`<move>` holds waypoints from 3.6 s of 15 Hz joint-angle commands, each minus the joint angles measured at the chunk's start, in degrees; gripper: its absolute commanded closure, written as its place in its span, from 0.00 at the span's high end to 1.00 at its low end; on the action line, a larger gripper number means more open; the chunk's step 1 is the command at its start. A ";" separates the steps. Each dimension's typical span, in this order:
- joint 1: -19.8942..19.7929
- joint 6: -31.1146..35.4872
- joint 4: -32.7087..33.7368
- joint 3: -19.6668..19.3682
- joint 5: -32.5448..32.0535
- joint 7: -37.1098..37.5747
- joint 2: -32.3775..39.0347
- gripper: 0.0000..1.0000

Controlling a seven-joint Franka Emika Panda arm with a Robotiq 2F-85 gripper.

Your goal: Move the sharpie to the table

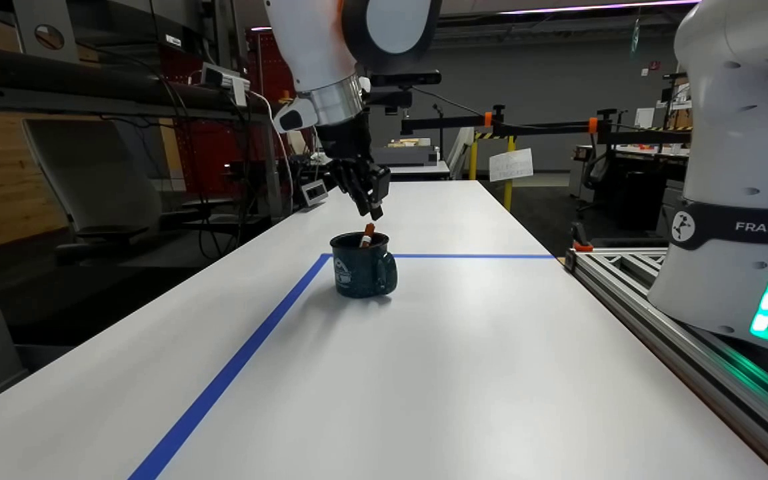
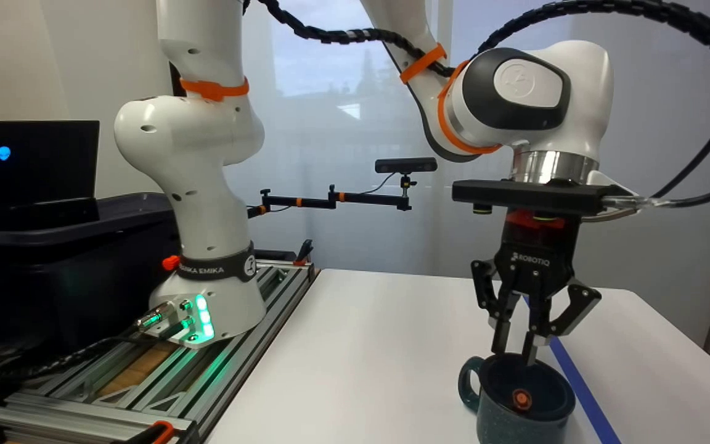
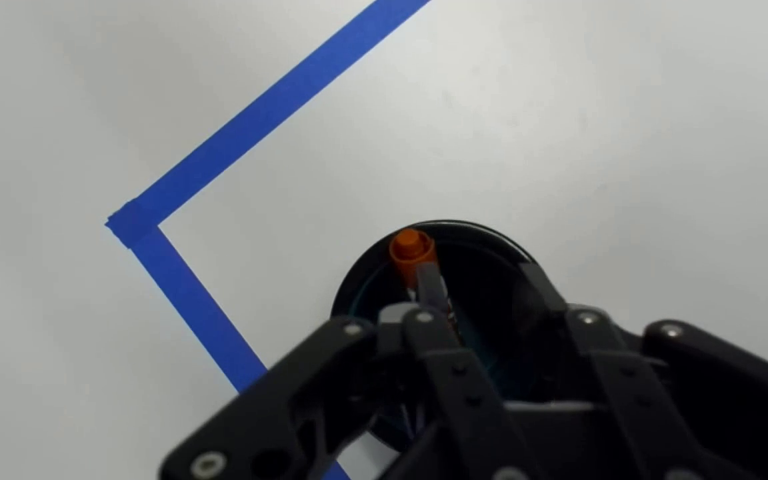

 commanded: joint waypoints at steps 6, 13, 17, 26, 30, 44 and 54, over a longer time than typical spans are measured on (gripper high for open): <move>-0.55 -0.27 5.45 0.46 2.65 -2.30 5.43 0.25; -0.34 -1.29 8.07 1.02 2.31 -3.84 9.27 0.25; -0.24 -1.76 8.19 1.45 2.27 -4.40 10.32 0.28; -0.27 -2.33 7.23 0.99 0.91 -4.33 11.03 0.33; -0.06 -2.17 7.18 0.84 0.09 -3.90 11.56 0.31; 1.16 -5.46 0.22 2.18 0.37 -7.03 -7.35 0.05; 9.73 -2.19 -1.75 9.77 -0.40 3.01 -8.28 0.05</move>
